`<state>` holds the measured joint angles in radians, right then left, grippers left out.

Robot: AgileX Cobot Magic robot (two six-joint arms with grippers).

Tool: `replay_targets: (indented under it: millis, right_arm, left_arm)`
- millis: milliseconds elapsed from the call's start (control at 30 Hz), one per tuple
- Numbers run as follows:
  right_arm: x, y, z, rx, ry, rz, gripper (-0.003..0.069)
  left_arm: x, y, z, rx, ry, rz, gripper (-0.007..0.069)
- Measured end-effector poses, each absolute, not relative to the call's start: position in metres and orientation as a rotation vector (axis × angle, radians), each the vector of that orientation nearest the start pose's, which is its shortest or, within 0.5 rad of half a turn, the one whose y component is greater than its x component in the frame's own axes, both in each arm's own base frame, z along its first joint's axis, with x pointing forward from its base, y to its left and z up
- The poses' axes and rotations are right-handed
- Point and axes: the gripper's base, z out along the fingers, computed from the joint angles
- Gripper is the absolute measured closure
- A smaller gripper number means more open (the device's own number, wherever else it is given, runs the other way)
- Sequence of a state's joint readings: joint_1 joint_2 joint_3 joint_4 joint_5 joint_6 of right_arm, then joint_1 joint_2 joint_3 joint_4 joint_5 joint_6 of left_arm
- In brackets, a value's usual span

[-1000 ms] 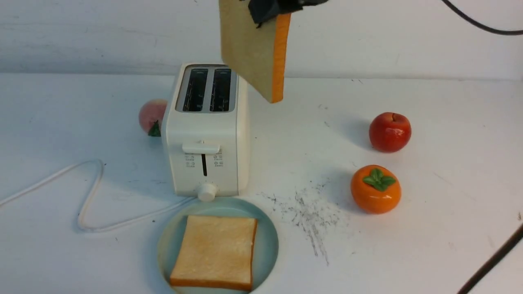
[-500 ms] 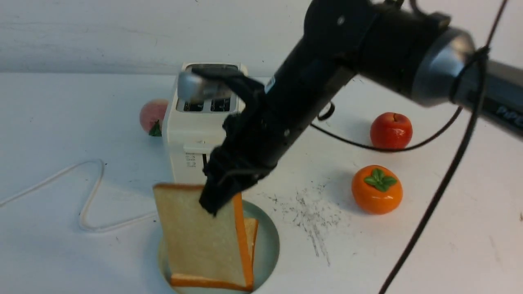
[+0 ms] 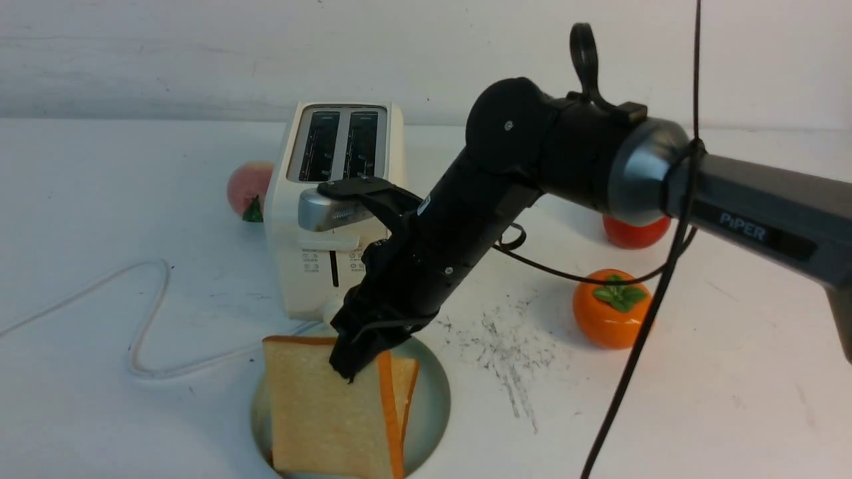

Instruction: Take toasted bread from bread machine on white table place on plate.

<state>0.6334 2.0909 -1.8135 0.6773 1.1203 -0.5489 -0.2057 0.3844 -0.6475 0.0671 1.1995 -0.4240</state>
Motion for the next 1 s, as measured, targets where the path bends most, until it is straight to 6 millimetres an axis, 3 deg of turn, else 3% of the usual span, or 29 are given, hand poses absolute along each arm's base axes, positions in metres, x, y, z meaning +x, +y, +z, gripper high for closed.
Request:
replay_targets:
  millis: [200, 400, 433, 533, 667, 767, 900, 933, 1000]
  right_arm:
    - [0.339, 0.303, 0.248, -1.189, 2.536, 0.813, 0.0528]
    - [0.349, 0.293, 0.24, -1.113, 2.609, 0.584, 0.0336]
    - [0.351, 0.289, 0.238, -1.114, 2.614, 0.514, 0.0261]
    - [0.356, 0.284, 0.236, -1.133, 2.606, 0.391, 0.0141]
    - [0.359, 0.275, 0.238, -1.105, 2.652, 0.244, 0.009]
    - [0.359, 0.267, 0.25, -1.067, 2.689, 0.133, 0.0123]
    - [0.36, 0.24, 0.301, -0.83, 2.621, -0.11, 0.04]
    - [0.357, 0.227, 0.325, -0.727, 2.576, -0.147, 0.051]
    - [0.351, 0.209, 0.356, -0.594, 2.519, -0.169, 0.0619]
  left_arm:
    - [0.041, -0.003, 0.303, -0.239, 2.417, -0.19, 0.0638]
    - [0.041, -0.003, 0.304, -0.209, 2.41, -0.183, 0.0638]
    - [0.042, -0.003, 0.304, -0.206, 2.405, -0.183, 0.0638]
    - [0.042, -0.003, 0.304, -0.204, 2.396, -0.186, 0.0638]
    - [0.043, -0.003, 0.305, -0.203, 2.39, -0.188, 0.0638]
    - [0.043, -0.003, 0.305, -0.203, 2.39, -0.188, 0.0638]
    - [0.043, -0.003, 0.305, -0.202, 2.385, -0.189, 0.0638]
    - [0.043, -0.003, 0.305, -0.202, 2.384, -0.189, 0.0638]
    - [0.043, -0.003, 0.305, -0.202, 2.384, -0.19, 0.0638]
